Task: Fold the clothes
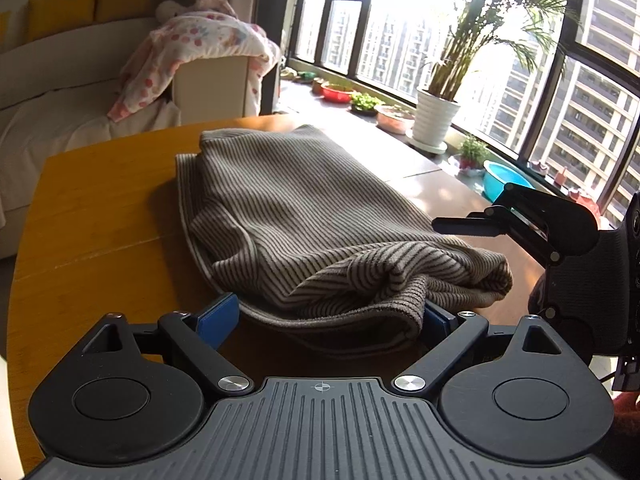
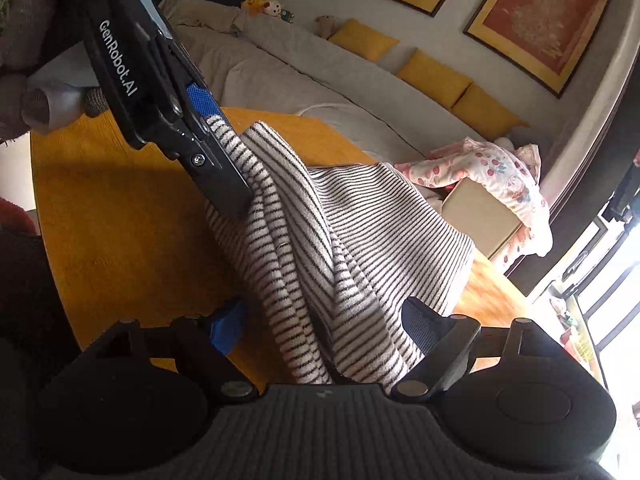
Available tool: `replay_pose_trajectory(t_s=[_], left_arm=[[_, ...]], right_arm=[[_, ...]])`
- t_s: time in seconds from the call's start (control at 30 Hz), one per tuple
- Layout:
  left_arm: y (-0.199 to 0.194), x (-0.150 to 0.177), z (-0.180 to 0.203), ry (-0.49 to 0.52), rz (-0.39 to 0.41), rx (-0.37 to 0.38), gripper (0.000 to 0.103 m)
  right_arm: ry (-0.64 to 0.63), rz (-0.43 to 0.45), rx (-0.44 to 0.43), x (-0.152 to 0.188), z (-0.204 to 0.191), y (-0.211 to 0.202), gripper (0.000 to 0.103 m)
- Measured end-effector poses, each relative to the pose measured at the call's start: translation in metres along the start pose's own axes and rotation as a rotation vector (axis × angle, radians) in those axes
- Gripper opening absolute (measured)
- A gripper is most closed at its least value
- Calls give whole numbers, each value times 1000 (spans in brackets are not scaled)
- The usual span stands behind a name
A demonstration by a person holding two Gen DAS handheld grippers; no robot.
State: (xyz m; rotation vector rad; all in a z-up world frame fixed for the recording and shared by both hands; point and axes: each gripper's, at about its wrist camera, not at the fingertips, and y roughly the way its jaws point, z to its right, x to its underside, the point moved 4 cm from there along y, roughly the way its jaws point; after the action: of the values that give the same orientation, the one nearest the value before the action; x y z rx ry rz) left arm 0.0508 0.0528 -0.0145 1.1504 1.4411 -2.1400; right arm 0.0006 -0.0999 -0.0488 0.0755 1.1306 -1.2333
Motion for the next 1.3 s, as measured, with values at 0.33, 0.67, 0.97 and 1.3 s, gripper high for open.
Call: replay_pose_trajectory(t_s=[0.33,0.67,0.97,1.3], left_arm=[[-41,-12,-26,-204,129,223,95],[31,-64,-28,-115,76,165,65],[91,-42,-46,-76,-90,187,57],[49,-39,-95,-258,6,213,60]], right_arm=[[-37,-44,13,-15,31,1,28],[-231,-149,-195,-37,25,-93,26],[-320,-97,-261,-94,90,-49,30],[-96,-137,-336,-54,123,82,70]])
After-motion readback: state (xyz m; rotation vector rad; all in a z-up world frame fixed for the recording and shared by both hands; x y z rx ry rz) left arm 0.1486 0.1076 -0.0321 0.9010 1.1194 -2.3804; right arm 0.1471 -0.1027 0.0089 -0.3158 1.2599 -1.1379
